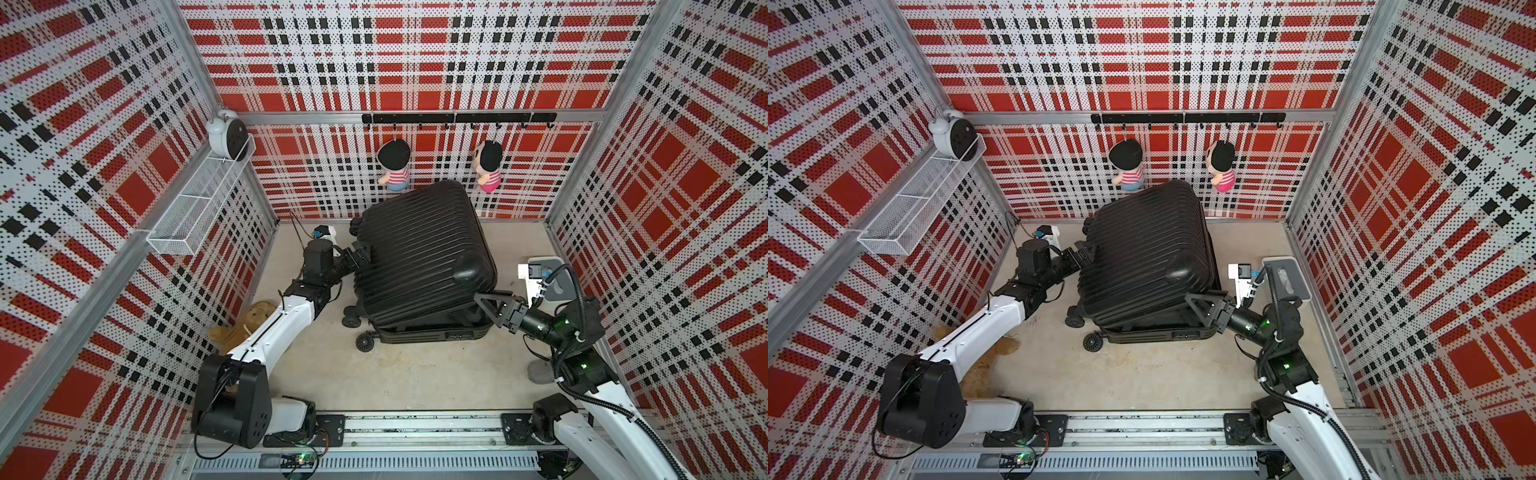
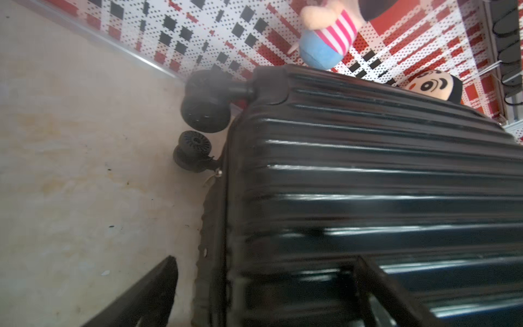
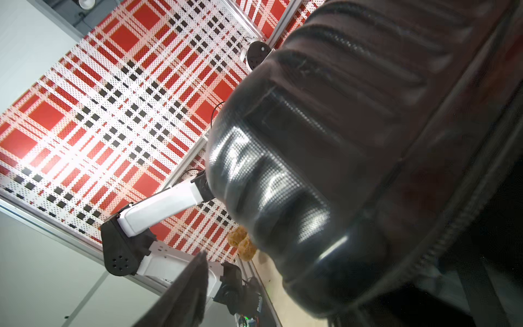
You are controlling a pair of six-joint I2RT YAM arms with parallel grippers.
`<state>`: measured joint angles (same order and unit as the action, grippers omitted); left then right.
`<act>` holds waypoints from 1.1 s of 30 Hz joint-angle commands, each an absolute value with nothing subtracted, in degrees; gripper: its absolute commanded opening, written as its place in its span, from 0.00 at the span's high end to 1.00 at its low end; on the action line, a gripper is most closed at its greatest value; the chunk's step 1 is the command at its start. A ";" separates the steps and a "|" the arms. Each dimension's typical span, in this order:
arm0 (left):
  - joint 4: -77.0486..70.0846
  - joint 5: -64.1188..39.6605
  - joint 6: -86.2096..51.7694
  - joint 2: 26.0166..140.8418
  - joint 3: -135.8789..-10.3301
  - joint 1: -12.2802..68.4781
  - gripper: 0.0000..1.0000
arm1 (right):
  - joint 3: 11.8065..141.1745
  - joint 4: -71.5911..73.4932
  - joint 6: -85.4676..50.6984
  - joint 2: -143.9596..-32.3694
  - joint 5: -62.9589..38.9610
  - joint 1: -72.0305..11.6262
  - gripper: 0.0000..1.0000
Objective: Open the suitcase zippers
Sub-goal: Open the suitcase at the center of the board.
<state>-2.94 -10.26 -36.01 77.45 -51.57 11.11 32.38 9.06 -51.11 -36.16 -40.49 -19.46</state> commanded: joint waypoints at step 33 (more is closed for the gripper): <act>-10.16 -11.10 -46.49 99.91 -59.55 40.70 0.10 | 61.21 -14.47 -21.69 -43.79 -18.31 -36.83 0.44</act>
<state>-22.65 0.84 -48.90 95.50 -62.48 32.69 58.50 -18.79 -25.30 -42.96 -16.64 -36.21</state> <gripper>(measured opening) 0.903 0.555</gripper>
